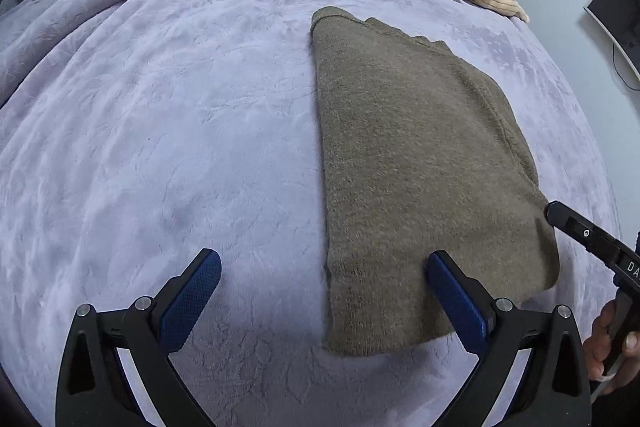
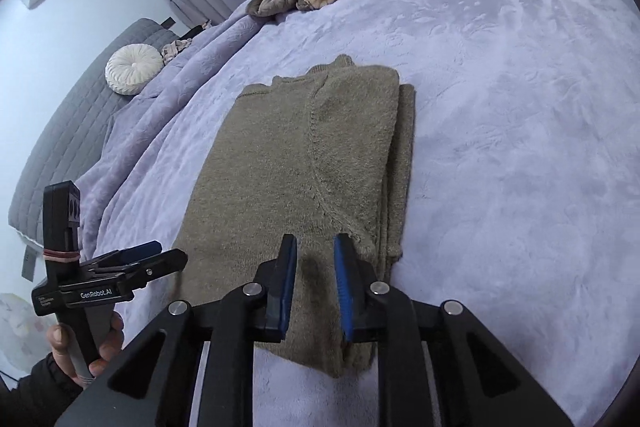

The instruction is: Fold small clothes

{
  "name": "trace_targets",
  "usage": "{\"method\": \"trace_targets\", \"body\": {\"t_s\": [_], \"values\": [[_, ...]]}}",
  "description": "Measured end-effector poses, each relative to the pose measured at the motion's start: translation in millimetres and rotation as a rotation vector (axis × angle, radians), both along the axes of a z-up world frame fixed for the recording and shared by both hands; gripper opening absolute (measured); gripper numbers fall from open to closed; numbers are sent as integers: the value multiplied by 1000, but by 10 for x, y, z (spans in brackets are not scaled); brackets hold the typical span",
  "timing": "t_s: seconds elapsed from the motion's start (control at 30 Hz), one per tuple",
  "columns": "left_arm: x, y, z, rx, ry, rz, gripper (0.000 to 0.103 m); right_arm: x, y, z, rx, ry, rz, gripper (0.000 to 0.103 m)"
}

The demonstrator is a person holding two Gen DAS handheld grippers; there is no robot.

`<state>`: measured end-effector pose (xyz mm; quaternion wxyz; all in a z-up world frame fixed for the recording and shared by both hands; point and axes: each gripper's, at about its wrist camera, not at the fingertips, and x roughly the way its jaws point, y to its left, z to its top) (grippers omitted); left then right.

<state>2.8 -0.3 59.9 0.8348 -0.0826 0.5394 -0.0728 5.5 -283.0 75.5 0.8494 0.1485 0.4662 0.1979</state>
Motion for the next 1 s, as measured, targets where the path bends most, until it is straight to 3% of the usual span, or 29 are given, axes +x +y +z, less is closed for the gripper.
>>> {"method": "trace_targets", "body": {"t_s": [0.03, 0.07, 0.1, 0.17, 0.37, 0.77, 1.0], "values": [[-33, -23, 40, 7, -7, -6, 103, -51, -13, 55, -20, -17, -12, 38], [-51, -44, 78, 16, -14, -9, 103, -116, -31, 115, -71, -36, -52, 71], [-69, -70, 106, 32, -20, -8, 103, -170, -52, 167, -104, -59, -85, 89], [-69, -136, 137, 61, -17, -9, 103, -243, -109, 262, -93, -99, -100, 89], [94, -268, 215, 44, -69, -27, 103, -102, -174, 289, -99, -63, -104, 89], [761, -327, -42, -113, 50, -112, 103, 557, -201, -139, -9, 102, -76, 89], [975, -326, -249, -191, 95, -152, 103, 784, -177, -331, 37, 145, -61, 89]]}}
